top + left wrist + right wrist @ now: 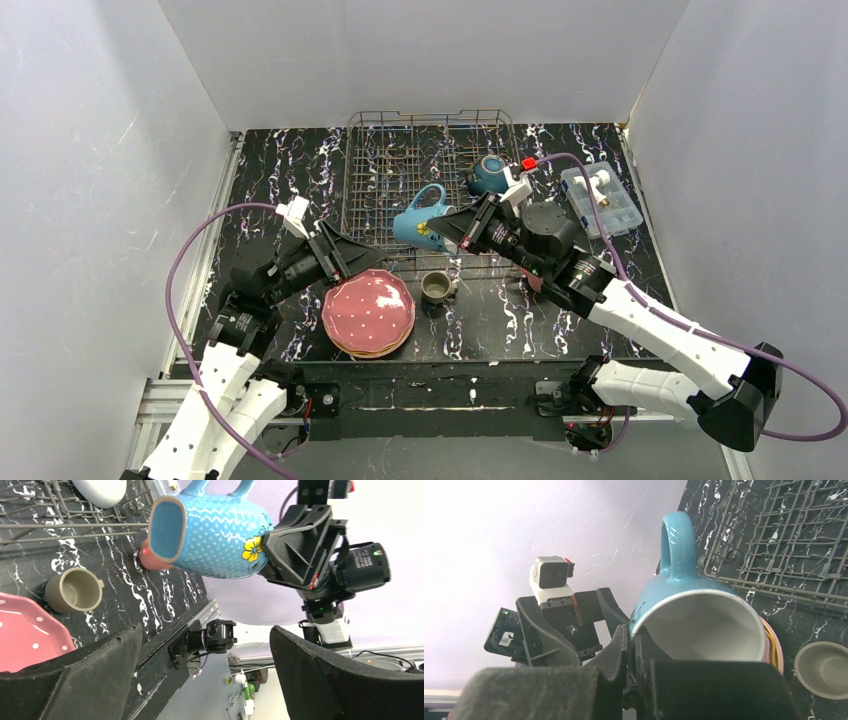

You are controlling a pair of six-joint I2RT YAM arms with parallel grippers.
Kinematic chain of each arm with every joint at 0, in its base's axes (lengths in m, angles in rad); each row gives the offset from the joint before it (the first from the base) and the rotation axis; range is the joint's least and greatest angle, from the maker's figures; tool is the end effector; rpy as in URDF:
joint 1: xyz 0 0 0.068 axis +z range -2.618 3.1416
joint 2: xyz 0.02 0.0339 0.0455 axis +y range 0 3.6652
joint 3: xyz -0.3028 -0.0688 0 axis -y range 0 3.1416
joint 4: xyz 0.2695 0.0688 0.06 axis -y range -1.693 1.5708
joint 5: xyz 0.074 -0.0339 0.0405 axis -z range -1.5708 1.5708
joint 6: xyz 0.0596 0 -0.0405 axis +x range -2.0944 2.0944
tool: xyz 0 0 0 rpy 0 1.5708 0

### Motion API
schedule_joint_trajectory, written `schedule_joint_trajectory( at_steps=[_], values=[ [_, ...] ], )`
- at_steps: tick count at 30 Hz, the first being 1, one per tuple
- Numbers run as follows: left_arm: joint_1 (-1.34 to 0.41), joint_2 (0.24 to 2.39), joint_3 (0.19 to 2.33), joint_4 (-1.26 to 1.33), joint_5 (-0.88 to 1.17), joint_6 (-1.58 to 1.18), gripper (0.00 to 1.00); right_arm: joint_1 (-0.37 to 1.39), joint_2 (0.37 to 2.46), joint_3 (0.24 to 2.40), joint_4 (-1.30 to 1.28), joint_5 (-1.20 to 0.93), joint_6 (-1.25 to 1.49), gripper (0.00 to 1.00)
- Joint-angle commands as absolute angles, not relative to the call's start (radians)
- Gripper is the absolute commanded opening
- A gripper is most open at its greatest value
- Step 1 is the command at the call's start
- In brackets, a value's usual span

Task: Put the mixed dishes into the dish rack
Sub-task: Pick up the cup at the center of the board.

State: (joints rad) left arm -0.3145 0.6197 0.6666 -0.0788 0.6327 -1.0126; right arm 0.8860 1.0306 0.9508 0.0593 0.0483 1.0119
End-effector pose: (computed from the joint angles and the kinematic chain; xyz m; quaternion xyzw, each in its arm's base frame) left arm 0.1431 -0.0836 0.3580 -0.0301 0.7155 -0.5833 0.3833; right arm 0.1738 0.2082 0.4088 0.0618 0.7116 0.5586 0.4216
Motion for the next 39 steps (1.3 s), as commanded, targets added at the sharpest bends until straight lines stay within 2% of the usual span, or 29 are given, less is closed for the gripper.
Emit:
schedule_joint_trajectory(
  at_steps=[1, 13, 25, 39],
  values=[
    [-0.318, 0.604, 0.646, 0.062, 0.666, -1.093, 0.98, 0.888, 0.990, 0.941, 0.311, 0.044, 1.103, 0.01],
    [-0.317, 0.586, 0.643, 0.157, 0.660, -1.150, 0.98, 0.891, 1.013, 0.895, 0.572, 0.012, 1.236, 0.01],
    [-0.317, 0.636, 0.590, 0.472, 0.660, -1.307, 0.98, 0.920, 1.051, 0.920, 0.663, -0.024, 1.285, 0.01],
    [-0.317, 0.681, 0.610, 0.587, 0.685, -1.343, 0.98, 0.999, 1.119, 0.962, 0.726, -0.028, 1.284, 0.01]
  ],
)
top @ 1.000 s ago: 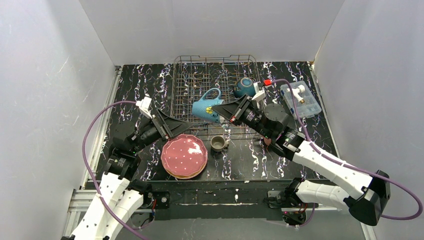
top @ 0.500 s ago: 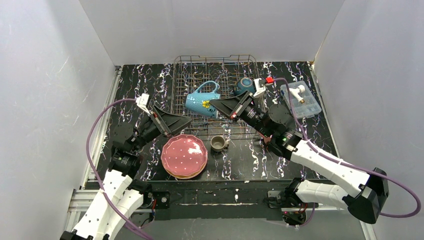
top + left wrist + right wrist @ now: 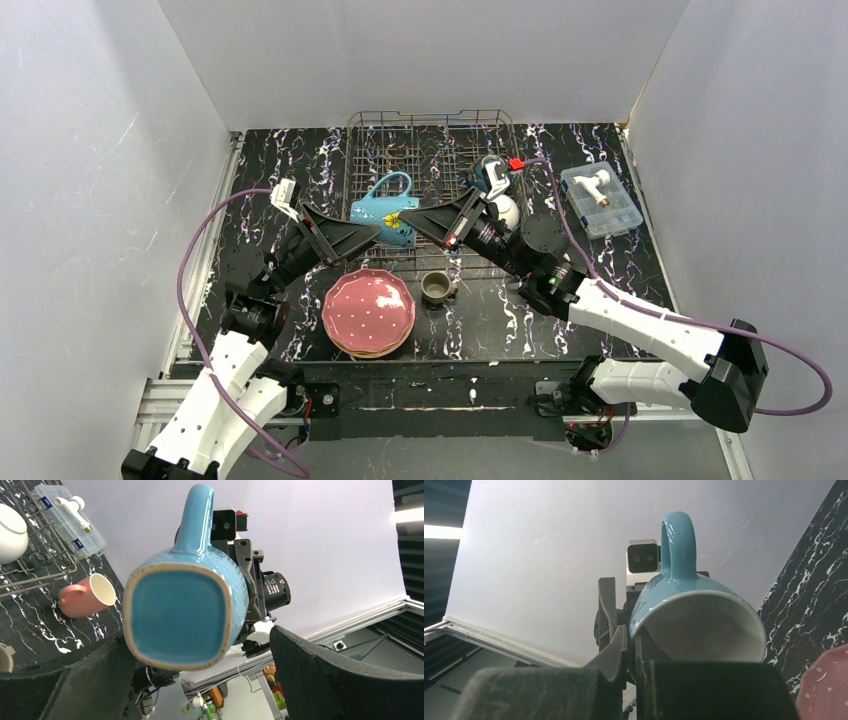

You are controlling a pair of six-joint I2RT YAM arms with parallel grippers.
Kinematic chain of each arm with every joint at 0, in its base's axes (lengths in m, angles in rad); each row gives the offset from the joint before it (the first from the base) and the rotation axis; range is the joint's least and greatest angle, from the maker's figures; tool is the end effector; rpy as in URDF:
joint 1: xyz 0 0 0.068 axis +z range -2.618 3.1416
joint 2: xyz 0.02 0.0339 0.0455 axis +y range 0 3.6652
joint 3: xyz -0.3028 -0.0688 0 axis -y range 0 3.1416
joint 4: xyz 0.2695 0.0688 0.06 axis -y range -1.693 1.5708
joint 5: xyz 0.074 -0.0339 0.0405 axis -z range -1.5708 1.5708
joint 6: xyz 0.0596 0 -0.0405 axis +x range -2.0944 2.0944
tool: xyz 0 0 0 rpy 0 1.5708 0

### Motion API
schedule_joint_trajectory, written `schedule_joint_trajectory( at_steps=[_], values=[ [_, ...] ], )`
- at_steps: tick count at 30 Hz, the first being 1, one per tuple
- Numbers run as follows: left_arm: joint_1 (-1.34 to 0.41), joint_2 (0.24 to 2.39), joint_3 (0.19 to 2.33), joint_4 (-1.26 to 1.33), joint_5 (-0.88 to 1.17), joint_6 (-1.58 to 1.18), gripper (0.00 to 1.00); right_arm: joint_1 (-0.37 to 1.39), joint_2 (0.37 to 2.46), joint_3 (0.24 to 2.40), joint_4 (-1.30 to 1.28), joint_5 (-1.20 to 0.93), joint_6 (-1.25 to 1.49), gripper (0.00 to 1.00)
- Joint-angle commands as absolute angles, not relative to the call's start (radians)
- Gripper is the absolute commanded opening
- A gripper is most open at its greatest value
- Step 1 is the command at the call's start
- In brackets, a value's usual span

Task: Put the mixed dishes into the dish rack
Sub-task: Pick up the cup at the center of the board.

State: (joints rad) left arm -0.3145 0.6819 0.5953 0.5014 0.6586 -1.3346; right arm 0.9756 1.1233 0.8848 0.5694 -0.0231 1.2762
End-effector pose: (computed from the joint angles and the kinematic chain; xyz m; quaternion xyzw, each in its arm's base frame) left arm 0.1499 -0.0871 0.3896 -0.0160 0.5834 -0.7019 0.4083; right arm 0.1622 0.2420 0.4245 0.0777 0.5758 0.7375 0.3442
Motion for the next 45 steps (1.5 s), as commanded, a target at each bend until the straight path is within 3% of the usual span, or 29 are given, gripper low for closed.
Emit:
schedule_joint_trajectory(
  at_steps=[1, 45],
  values=[
    [-0.317, 0.681, 0.613, 0.592, 0.687, -1.342, 0.98, 1.001, 1.118, 0.962, 0.726, -0.027, 1.284, 0.01],
    [-0.317, 0.684, 0.661, 0.609, 0.701, -1.270, 0.96, 1.083, 1.008, 0.903, 0.604, 0.096, 1.189, 0.01]
  ],
)
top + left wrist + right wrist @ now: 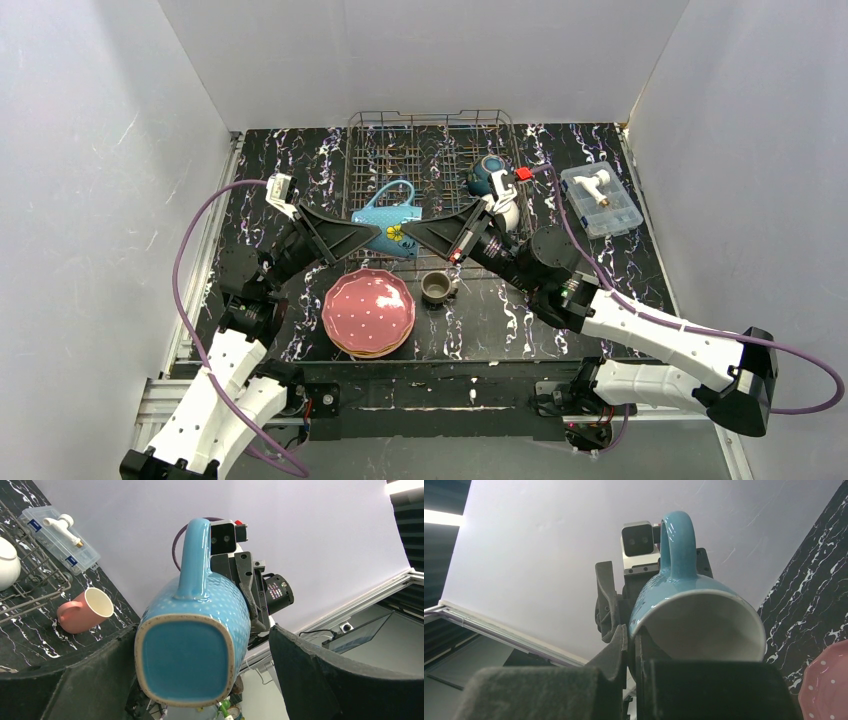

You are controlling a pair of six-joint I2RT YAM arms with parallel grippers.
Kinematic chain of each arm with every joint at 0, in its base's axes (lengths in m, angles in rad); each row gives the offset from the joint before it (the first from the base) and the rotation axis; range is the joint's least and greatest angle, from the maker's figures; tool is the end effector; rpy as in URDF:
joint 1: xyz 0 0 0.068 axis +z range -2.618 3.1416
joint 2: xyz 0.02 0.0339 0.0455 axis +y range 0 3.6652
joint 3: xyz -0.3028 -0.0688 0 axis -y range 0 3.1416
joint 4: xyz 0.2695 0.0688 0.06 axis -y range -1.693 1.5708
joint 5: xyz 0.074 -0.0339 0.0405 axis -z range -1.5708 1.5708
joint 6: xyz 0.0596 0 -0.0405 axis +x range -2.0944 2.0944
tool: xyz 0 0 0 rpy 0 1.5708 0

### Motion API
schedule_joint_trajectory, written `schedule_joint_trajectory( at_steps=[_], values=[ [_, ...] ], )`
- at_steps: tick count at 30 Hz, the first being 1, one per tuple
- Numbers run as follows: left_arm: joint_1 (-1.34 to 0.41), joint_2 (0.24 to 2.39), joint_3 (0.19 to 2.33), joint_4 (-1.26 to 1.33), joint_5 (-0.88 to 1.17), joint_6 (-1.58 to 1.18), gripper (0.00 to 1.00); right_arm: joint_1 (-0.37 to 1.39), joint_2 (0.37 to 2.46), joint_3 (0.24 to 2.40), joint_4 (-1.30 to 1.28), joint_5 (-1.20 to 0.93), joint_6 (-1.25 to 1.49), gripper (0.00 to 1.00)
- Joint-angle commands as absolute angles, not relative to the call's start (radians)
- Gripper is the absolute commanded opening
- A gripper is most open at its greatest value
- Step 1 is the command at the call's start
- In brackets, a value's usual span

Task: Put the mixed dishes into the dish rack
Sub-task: Pick up the cup at the center of the board.

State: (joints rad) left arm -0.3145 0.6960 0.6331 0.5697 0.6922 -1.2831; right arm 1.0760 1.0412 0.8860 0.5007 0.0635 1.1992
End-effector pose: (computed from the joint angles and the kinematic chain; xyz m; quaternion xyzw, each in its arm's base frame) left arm 0.1453 -0.0873 0.4088 0.0366 0.5584 -0.7009 0.4422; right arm 0.1307 0.2342 0.4376 0.0613 0.5721 0.7345 0.3598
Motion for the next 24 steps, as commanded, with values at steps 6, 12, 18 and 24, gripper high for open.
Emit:
schedule_joint_trajectory(
  at_steps=[6, 12, 18, 24],
  values=[
    [-0.317, 0.683, 0.655, 0.609, 0.707, -1.272, 0.90, 1.085, 1.011, 0.905, 0.606, 0.102, 1.185, 0.01],
    [-0.317, 0.686, 0.653, 0.610, 0.715, -1.270, 0.81, 1.085, 1.012, 0.905, 0.600, 0.115, 1.187, 0.01],
    [-0.317, 0.684, 0.655, 0.609, 0.721, -1.266, 0.64, 1.086, 1.025, 0.915, 0.597, 0.112, 1.192, 0.01],
    [-0.316, 0.687, 0.659, 0.609, 0.717, -1.261, 0.40, 1.086, 1.033, 0.915, 0.589, 0.107, 1.185, 0.01]
  ],
)
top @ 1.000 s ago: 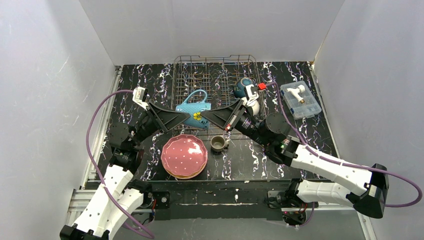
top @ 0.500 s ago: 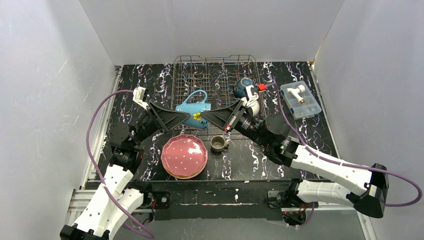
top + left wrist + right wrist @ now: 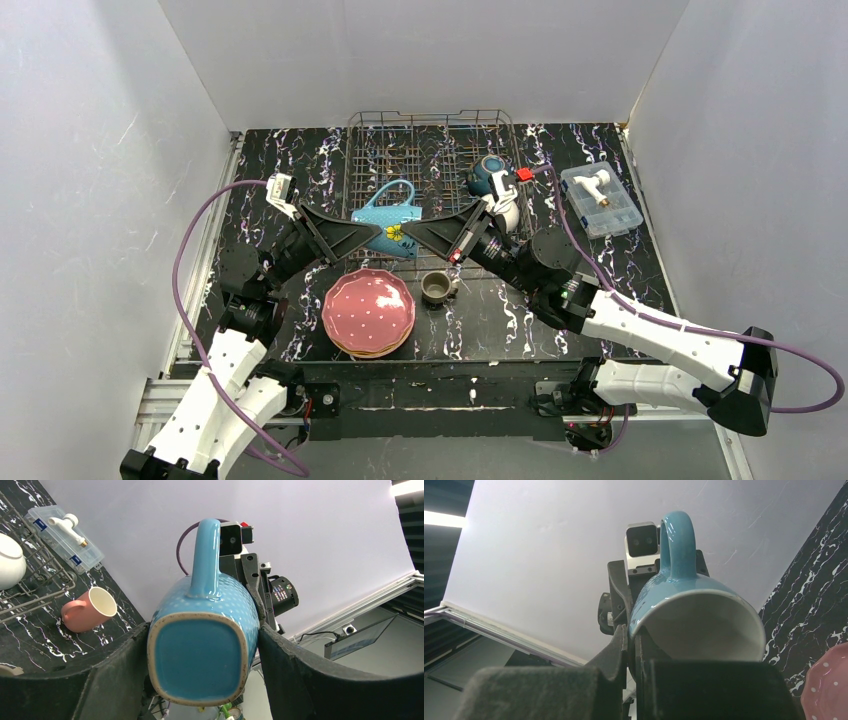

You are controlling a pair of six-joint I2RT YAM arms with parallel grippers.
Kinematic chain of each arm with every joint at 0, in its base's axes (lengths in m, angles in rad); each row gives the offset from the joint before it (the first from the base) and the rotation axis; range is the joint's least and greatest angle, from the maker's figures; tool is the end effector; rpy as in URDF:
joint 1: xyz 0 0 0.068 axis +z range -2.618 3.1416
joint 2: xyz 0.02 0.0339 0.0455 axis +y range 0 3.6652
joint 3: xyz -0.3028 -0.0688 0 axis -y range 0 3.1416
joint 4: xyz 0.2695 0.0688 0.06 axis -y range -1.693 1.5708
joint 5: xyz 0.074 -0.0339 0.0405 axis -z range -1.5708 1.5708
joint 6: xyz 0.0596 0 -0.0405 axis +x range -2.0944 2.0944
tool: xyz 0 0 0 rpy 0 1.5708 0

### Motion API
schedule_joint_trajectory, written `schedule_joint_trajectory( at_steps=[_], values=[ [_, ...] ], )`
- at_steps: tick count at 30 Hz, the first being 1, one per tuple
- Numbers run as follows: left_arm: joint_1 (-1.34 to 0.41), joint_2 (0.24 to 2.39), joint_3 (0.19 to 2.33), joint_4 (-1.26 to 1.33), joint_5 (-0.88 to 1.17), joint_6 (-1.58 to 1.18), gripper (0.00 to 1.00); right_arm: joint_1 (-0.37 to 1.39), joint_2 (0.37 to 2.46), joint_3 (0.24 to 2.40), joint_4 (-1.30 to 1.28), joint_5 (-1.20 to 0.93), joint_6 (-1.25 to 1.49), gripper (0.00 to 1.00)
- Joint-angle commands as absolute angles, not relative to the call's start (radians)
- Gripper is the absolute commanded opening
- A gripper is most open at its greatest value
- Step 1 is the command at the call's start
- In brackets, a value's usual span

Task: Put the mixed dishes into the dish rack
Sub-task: Pick up the cup at the center of the board.

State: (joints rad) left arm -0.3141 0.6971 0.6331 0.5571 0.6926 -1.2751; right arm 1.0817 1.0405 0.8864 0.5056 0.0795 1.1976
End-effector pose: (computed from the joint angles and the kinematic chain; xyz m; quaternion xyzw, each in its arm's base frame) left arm 0.1463 -0.0875 0.4073 0.0352 0.5627 -0.6981 0.4413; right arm 0.1299 0.2340 0.4386 0.0657 0.5693 0.7347 0.3630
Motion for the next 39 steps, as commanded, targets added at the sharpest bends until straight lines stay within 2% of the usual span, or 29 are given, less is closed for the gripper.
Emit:
schedule_joint_trajectory(
  at_steps=[1, 4, 8, 15, 24, 36, 39],
  values=[
    [-0.317, 0.688, 0.660, 0.610, 0.718, -1.260, 0.38, 1.086, 1.031, 0.914, 0.584, 0.107, 1.184, 0.01],
    [-0.318, 0.691, 0.664, 0.609, 0.722, -1.254, 0.27, 1.086, 1.023, 0.912, 0.565, 0.112, 1.181, 0.01],
    [-0.318, 0.702, 0.684, 0.609, 0.723, -1.251, 0.00, 1.086, 1.010, 0.899, 0.551, 0.120, 1.183, 0.10],
    [-0.317, 0.721, 0.718, 0.610, 0.717, -1.242, 0.00, 1.086, 0.983, 0.886, 0.510, 0.128, 1.176, 0.26],
    [-0.317, 0.740, 0.737, 0.609, 0.701, -1.233, 0.00, 1.086, 0.930, 0.865, 0.446, 0.165, 1.161, 0.38],
    [-0.317, 0.802, 0.785, 0.609, 0.695, -1.200, 0.00, 1.086, 0.854, 0.857, 0.337, 0.200, 1.122, 0.42],
    [-0.317, 0.820, 0.793, 0.607, 0.692, -1.176, 0.00, 1.086, 0.832, 0.876, 0.234, 0.230, 1.089, 0.42]
  ],
)
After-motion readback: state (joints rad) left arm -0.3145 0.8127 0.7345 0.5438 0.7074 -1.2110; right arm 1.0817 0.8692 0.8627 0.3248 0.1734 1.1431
